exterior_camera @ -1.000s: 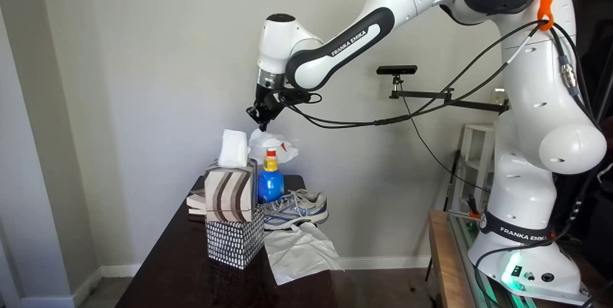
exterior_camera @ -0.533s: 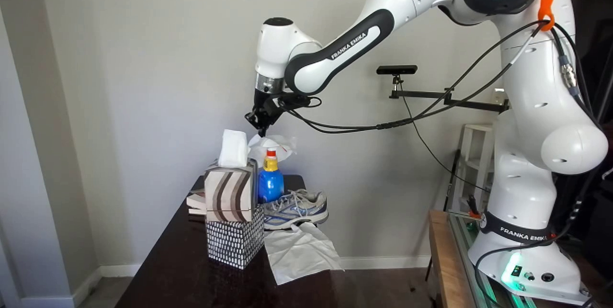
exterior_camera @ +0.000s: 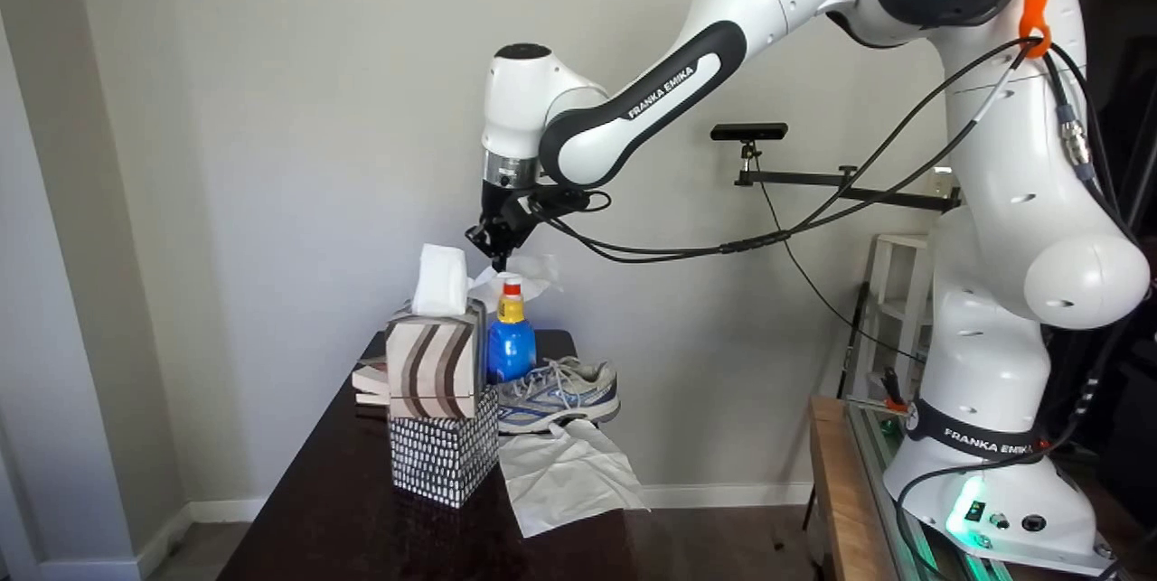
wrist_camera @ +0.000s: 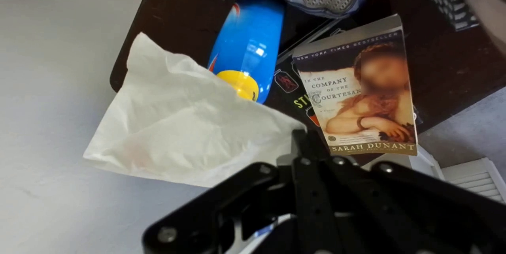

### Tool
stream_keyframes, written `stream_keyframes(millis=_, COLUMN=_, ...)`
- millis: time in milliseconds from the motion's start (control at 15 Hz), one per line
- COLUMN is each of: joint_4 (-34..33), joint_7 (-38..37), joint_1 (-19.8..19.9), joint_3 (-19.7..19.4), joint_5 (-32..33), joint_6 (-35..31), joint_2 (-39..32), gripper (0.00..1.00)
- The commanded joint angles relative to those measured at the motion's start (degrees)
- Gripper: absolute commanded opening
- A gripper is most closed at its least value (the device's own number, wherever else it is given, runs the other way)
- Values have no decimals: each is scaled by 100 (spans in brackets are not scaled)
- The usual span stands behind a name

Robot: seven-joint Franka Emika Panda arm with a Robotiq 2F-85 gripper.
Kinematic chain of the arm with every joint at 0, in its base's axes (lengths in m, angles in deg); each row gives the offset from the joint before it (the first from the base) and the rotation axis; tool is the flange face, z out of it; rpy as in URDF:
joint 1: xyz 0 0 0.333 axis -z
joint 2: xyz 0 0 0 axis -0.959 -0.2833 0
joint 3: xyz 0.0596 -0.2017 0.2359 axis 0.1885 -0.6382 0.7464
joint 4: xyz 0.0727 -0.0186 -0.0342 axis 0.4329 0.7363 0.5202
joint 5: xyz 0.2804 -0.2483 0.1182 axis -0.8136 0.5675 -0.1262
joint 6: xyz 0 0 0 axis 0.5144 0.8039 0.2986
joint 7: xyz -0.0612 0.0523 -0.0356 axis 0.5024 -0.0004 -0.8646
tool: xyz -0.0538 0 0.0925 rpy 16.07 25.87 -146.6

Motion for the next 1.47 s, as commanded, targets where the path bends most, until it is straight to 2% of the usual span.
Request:
stream_keyframes(millis=0, joint_4=187, joint_7=198, joint_1=-91, joint_3=-8, joint_5=-245, joint_6=77, joint_2=122, gripper=0)
stream_keyframes(millis=133, joint_4=239, joint_7=229, joint_1=-117, joint_3=-5, joint_5=-238, joint_6=87, joint_2=149, gripper=3)
stream_keyframes(millis=200, joint_4=268, joint_7=260, joint_1=-125, joint_3=4, joint_5=-247, joint_6=92, joint_2=169, gripper=11)
stream_keyframes(millis=267, joint_4=286, joint_7=293, joint_1=-132, joint_3=13, joint_5=-263, joint_6=92, joint_2=186, gripper=24)
stream_keyframes(millis=667, joint_4=352, joint_7=549, joint_1=-162, joint_3=75, joint_5=-458, joint_6=135, joint_2=343, gripper=64)
stream_keyframes(millis=867, joint_4=483, joint_7=573, joint_1=-151, joint_3=45, joint_5=-418, joint_6=127, joint_2=558, gripper=87)
stream_keyframes(millis=1000, joint_4=650, joint_7=582, joint_1=-87, joint_3=23, joint_5=-435, joint_6=163, joint_2=763, gripper=98)
stream_keyframes(millis=1400, joint_4=1107, joint_7=468, joint_1=251, joint_3=-128, joint_5=-447, joint_6=160, joint_2=1232, gripper=100)
